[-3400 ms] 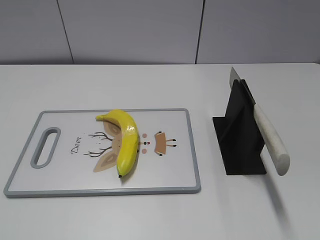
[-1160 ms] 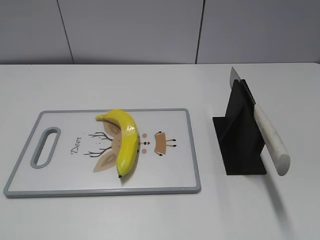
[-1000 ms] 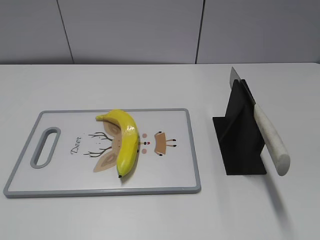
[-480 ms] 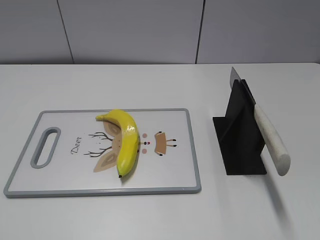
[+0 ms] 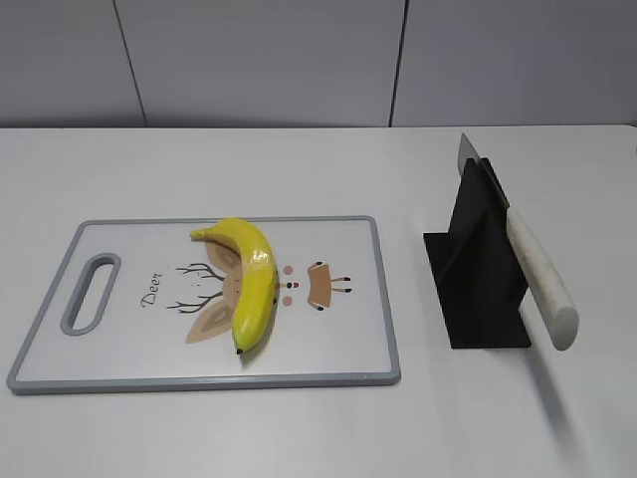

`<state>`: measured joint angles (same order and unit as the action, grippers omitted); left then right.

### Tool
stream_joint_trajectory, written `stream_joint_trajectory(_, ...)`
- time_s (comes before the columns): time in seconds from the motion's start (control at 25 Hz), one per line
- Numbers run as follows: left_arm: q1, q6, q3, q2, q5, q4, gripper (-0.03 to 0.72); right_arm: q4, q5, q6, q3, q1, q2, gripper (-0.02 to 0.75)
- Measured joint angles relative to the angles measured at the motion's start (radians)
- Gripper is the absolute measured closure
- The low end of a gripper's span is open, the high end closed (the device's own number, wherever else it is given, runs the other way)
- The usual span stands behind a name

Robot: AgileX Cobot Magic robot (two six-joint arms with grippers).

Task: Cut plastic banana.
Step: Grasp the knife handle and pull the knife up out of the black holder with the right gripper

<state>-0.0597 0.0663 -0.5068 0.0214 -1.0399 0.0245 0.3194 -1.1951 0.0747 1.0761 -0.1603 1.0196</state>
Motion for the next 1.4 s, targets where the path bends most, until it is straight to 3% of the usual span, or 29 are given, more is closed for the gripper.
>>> stream_joint_trajectory(0.32, 0.0, 0.001, 0.0, 0.0, 0.0, 0.0, 0.116, -0.226, 0.002, 0.143, 0.086, -0.266, 0.23, 0.177)
stream_joint_trajectory(0.44, 0.0, 0.001, 0.0, 0.0, 0.0, 0.0, 0.116, -0.297, 0.001, 0.213, 0.086, -0.324, 0.309, 0.179)
stream_joint_trajectory(0.64, 0.0, 0.001, 0.0, 0.0, 0.0, 0.0, 0.116, -0.356, 0.002, 0.269, 0.087, -0.332, 0.402, 0.181)
stream_joint_trajectory(1.2, 0.0, 0.001, 0.0, 0.0, 0.0, 0.0, 0.128, -0.372, 0.029, 0.276, 0.087, -0.335, 0.628, 0.188)
stream_joint_trajectory(1.4, 0.0, 0.001, 0.0, 0.0, 0.0, 0.0, 0.132, -0.376, 0.03, 0.276, 0.087, -0.335, 0.668, 0.247)
